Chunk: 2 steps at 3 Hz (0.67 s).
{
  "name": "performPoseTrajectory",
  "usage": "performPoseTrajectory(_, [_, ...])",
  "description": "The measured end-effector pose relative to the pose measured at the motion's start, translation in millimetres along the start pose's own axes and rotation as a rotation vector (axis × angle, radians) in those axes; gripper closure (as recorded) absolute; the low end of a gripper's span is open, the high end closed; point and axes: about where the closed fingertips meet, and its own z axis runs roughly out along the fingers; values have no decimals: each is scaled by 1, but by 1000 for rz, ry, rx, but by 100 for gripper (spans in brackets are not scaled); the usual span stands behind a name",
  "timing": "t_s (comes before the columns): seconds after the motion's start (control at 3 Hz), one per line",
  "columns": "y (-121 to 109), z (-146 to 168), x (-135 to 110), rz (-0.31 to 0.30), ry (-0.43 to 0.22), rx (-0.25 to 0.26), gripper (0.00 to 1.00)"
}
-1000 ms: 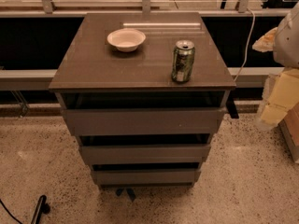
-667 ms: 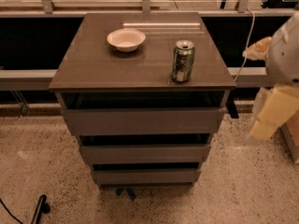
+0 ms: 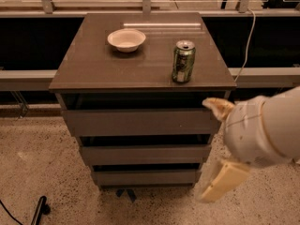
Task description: Open middle drawer
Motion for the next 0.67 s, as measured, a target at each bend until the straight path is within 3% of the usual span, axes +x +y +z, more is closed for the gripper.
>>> performPoseTrajectory(0.33, [12,23,-2,21,-52,2,0])
performPoseTrajectory(0.67, [-2,58,-4,26,-55,-71,0])
